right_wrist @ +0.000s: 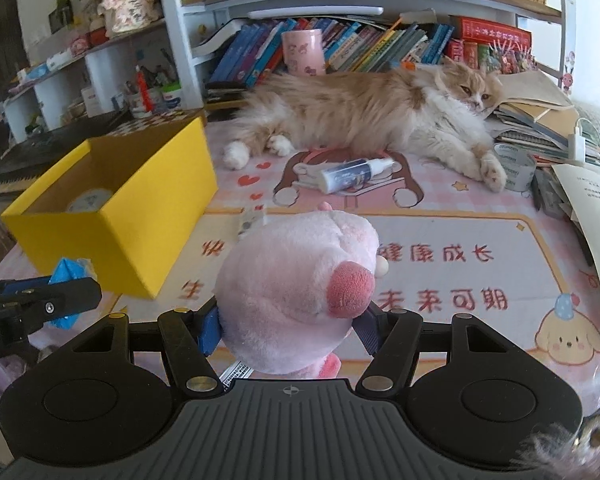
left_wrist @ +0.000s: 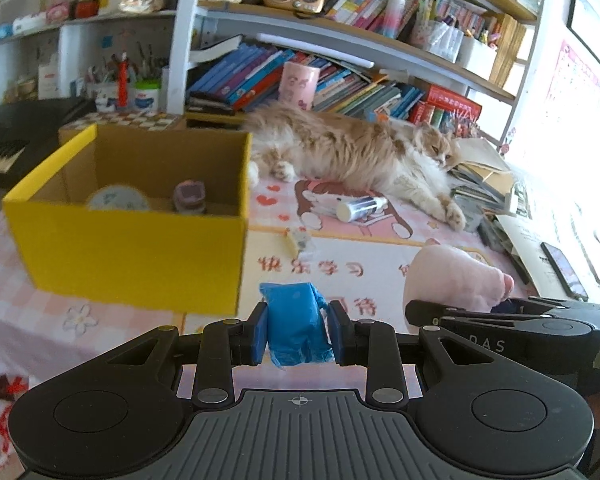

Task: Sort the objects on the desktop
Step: 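Lift and carry the blue cloth and pink plush with both tools toward the yellow box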

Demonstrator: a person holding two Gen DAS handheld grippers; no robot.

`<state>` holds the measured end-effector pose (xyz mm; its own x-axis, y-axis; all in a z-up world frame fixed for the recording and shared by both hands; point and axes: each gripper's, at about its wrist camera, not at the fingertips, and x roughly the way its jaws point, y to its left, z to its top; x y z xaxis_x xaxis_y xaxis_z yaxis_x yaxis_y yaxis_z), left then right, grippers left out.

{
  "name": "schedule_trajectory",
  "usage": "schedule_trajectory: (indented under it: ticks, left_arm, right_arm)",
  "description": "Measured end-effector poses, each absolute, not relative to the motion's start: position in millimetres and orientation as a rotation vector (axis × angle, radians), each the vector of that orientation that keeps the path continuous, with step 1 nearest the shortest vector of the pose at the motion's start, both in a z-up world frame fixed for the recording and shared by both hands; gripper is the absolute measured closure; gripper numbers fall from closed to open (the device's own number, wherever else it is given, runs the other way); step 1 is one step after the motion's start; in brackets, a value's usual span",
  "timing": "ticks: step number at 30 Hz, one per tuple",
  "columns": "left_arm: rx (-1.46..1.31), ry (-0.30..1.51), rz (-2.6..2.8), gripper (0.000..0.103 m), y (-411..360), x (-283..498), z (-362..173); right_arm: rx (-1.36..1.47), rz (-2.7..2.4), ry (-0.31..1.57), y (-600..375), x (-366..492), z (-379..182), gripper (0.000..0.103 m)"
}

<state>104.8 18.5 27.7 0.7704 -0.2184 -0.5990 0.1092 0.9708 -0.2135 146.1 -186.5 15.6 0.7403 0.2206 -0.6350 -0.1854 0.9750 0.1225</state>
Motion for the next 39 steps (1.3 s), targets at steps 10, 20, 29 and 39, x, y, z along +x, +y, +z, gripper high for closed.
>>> schedule_trajectory:
  ticks: [10,20,29,39]
  left_arm:
    - [-0.185,0.679,-0.189,0.074,49,69,26]
    - [-0.179,0.677,-0.171,0.074,80,35,27]
    - [-0.187,0.679,-0.139,0.074,103,14,25]
    - [-0.19,0.676,-0.135,0.074,109,4,25]
  right_arm:
    - [0.038,0.228,0.712,-153,103,13,0.042]
    - [0.052,0.244,0.717,-121,65,7,0.042]
    - [0.047,0.291,0.729,-96,48,6,0.042]
    - [0.027,0.322,0.729,-84,36,8,0.041]
